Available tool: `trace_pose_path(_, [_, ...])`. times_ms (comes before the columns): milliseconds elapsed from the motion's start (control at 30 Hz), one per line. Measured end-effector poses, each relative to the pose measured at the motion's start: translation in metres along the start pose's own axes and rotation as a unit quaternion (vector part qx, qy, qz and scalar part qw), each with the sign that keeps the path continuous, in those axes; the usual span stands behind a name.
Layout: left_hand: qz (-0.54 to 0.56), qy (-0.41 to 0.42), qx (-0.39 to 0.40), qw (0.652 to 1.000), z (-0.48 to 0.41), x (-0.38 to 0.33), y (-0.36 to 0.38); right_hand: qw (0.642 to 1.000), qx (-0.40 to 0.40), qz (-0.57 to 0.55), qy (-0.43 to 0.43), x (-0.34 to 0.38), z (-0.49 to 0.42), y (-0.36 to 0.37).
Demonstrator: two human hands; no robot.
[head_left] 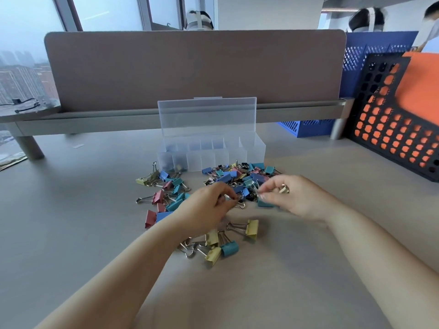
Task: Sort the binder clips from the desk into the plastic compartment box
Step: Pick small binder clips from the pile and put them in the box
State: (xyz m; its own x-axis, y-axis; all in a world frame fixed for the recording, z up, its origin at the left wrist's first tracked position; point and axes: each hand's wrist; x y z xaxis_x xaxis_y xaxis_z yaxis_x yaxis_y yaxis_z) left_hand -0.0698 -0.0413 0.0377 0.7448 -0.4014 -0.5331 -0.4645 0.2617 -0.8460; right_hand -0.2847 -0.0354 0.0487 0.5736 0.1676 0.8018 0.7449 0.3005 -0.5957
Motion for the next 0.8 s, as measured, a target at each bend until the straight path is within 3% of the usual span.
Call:
trace_pose_path(67, [0.254,-0.029,-0.007,0.967,0.002,-0.003,-0.005,0.961,0.006,-0.275,-0.002,0.007,-0.004,0.008])
trace_pose_path(100, [0.414,-0.051,0.006,0.909,0.003,-0.004,-0.008,0.921,0.018,-0.389,0.002,0.010,-0.007,0.011])
trace_pose_path(167, [0.662,-0.080,0.055,0.743,0.004,-0.007,-0.012,0.840,0.056,-0.539,0.013,0.016,-0.011,0.016])
trace_pose_path(200, [0.719,-0.087,0.077,0.685,0.004,-0.007,-0.013,0.809,0.070,-0.583,0.015,0.017,-0.014,0.018])
trace_pose_path(233, [0.747,-0.089,0.091,0.653,0.004,-0.007,-0.013,0.791,0.075,-0.607,0.017,0.018,-0.015,0.021])
trace_pose_path(300, [0.765,-0.081,0.090,0.633,0.002,-0.006,-0.014,0.785,0.072,-0.615,0.019,0.017,-0.017,0.027])
trace_pose_path(467, [0.730,-0.106,0.033,0.675,0.000,-0.001,-0.022,0.821,0.068,-0.566,0.007,0.019,-0.023,0.022])
trace_pose_path(533, [0.694,-0.121,0.000,0.710,-0.002,0.004,-0.026,0.861,0.050,-0.505,0.015,0.022,-0.027,0.018])
trace_pose_path(600, [0.635,-0.130,-0.028,0.761,-0.003,0.009,-0.029,0.934,0.002,-0.356,0.028,0.023,-0.033,0.019])
trace_pose_path(667, [0.552,-0.130,-0.042,0.822,-0.004,0.014,-0.030,0.984,-0.028,-0.172,0.033,0.025,-0.036,0.022])
trace_pose_path(733, [0.425,-0.129,-0.054,0.894,-0.005,0.016,-0.029,0.999,-0.043,0.006,0.032,0.022,-0.040,0.024])
trace_pose_path(800, [0.229,-0.114,-0.073,0.964,-0.006,0.019,-0.025,0.990,-0.043,0.129,0.021,0.017,-0.040,0.024])
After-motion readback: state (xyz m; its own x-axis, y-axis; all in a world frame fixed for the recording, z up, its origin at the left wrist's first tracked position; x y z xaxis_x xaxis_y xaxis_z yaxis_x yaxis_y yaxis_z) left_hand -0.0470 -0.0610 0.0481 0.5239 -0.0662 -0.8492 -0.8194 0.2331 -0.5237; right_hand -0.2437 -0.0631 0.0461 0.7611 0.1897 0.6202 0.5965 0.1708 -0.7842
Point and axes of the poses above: each hand's wrist, its own z-axis away from the middle knuckle, its own y-axis out of the palm, x = y × z, and after that the axes turned 10 degrees about x, right-handed
